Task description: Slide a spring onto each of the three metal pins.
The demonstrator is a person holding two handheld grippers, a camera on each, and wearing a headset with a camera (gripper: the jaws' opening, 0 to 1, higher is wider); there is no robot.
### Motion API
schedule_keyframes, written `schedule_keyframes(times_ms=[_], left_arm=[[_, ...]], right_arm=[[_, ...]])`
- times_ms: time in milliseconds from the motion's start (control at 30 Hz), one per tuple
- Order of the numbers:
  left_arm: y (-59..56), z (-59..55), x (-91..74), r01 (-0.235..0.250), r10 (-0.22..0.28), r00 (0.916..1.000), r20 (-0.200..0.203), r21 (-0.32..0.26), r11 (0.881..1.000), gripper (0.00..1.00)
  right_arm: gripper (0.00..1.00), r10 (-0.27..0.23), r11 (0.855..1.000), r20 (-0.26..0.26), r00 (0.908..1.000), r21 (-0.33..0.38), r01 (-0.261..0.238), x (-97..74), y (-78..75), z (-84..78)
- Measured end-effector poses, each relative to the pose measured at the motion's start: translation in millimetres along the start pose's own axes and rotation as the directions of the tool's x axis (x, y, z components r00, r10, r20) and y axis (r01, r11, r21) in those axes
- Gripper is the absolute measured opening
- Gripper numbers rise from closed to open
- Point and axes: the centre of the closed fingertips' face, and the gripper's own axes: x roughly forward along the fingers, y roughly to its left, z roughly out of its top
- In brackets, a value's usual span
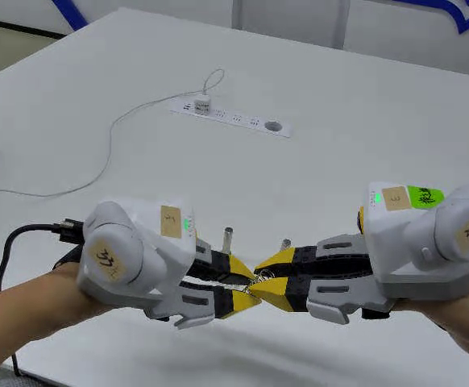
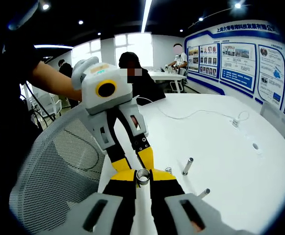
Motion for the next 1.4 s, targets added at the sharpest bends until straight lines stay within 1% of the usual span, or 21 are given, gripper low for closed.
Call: schedule_keyframes(times_ms=[33, 100, 200, 233, 300, 333, 367, 433, 500, 600, 667, 700, 767, 800, 867, 933, 1000, 1033, 1167, 1300, 1400], left_arm=[[-0.2, 0.9, -0.5, 0.004, -0.003, 0.9999, 0.014, -0.021, 1.0, 0.11], [1.6, 0.8, -1.5, -0.004, 0.005, 0.9997, 0.025, -0.034, 0.999, 0.12], [2.5, -7.5, -1.4, -0.012, 0.012, 0.9999, -0.005, -0.048, 0.999, 0.14], [2.4, -9.0, -1.5, -0.014, 0.014, 0.9999, -0.008, -0.054, 0.998, 0.16], [1.2, -9.7, -1.8, -0.013, 0.013, 0.9999, 0.0, -0.08, 0.997, 0.21], [0.4, -10.1, -2.0, -0.013, 0.014, 0.9999, 0.004, -0.101, 0.995, 0.21], [-0.4, -10.7, -2.1, -0.01, 0.011, 0.9999, 0.006, -0.107, 0.994, 0.21], [-0.8, -12.8, -2.3, -0.016, 0.017, 0.9999, 0.002, -0.103, 0.995, 0.21], [-0.8, -16.2, -2.7, -0.023, 0.023, 0.9997, -0.004, -0.107, 0.994, 0.24], [0.1, -20.6, -4.7, -0.035, 0.035, 0.9994, -0.004, -0.12, 0.992, 0.25], [1.1, -23.5, -6.6, -0.049, 0.049, 0.9988, -0.001, -0.128, 0.991, 0.24], [1.9, -25.2, -7.8, -0.059, 0.06, 0.9982, 0.001, -0.138, 0.989, 0.25], [2.6, -26.9, -9.4, -0.068, 0.07, 0.9975, 0.007, -0.15, 0.986, 0.26], [2.7, -27.8, -10.7, -0.075, 0.078, 0.9969, 0.012, -0.146, 0.986, 0.26], [2.3, -30.2, -12.3, -0.075, 0.077, 0.997, 0.009, -0.155, 0.985, 0.28], [3.1, -33.0, -13.5, -0.083, 0.084, 0.9964, 0.002, -0.159, 0.984, 0.32], [4.3, -36.6, -15.0, -0.095, 0.095, 0.9954, -0.005, -0.164, 0.982, 0.36], [5.1, -38.1, -16.1, -0.103, 0.104, 0.9946, -0.002, -0.172, 0.98, 0.38], [7.9, -40.5, -19.5, -0.128, 0.132, 0.9912, 0.009, -0.194, 0.973, 0.43], [12.0, -45.1, -23.5, -0.148, 0.153, 0.9882, 0.006, -0.209, 0.967, 0.46], [14.5, -46.9, -28.3, -0.159, 0.166, 0.9861, 0.013, -0.216, 0.963, 0.48]], right_arm=[[0.1, 0.001, 1.0, 0.004, 1.0, 0.006, -0.001, -0.1, 0.0, 1.1], [0.1, -0.005, 1.0, 0.006, 1.0, 0.004, 0.005, -0.7, -0.6, 1.8], [0.1, -0.007, 1.0, 0.007, 0.9999, 0.012, 0.007, -1.4, -1.7, 2.1], [0.1, -0.011, 1.0, 0.007, 0.9999, 0.013, 0.011, -1.6, -2.5, 2.2], [0.1, -0.014, 1.0, 0.005, 0.9999, 0.015, 0.014, -1.8, -3.4, 1.7], [0.1, -0.015, 1.0, 0.004, 0.9999, 0.016, 0.015, -1.9, -3.7, 1.3], [0.1, -0.017, 1.0, 0.003, 0.9999, 0.018, 0.016, -1.9, -3.7, 1.0], [0.1, -0.018, 1.0, 0.001, 0.9998, 0.02, 0.018, -2.0, -4.0, 0.3], [0.1, -0.026, 0.999, -0.007, 0.9996, 0.02, 0.026, -2.2, -5.3, -1.2], [0.1, -0.034, 0.999, -0.004, 0.9994, 0.026, 0.034, -3.5, -6.8, -1.0], [0.1, -0.048, 0.998, -0.002, 0.9989, 0.031, 0.048, -5.6, -9.4, -0.1], [0.1, -0.064, 0.997, 0.001, 0.998, 0.034, 0.064, -7.2, -12.5, 0.7], [0.1, -0.067, 0.997, 0.005, 0.9978, 0.041, 0.066, -9.7, -14.4, 1.3], [0.1, -0.074, 0.996, 0.007, 0.9972, 0.046, 0.074, -11.1, -16.0, 1.7], [0.1, -0.091, 0.995, 0.002, 0.9959, 0.045, 0.091, -12.3, -19.5, 0.6], [0.1, -0.125, 0.991, 0.005, 0.9921, 0.042, 0.125, -13.9, -25.8, 0.7], [0.1, -0.149, 0.988, 0.001, 0.9889, 0.045, 0.149, -15.1, -29.9, -1.0], [0.1, -0.17, 0.984, 0.001, 0.9854, 0.052, 0.17, -15.9, -33.7, -1.9], [0.1, -0.203, 0.978, -0.001, 0.9793, 0.057, 0.202, -18.9, -41.7, -2.9], [0.1, -0.249, 0.966, -0.003, 0.9684, 0.066, 0.249, -25.8, -57.4, -2.4], [0.1, -0.279, 0.958, -0.008, 0.9602, 0.066, 0.279, -30.6, -69.3, -1.7]])
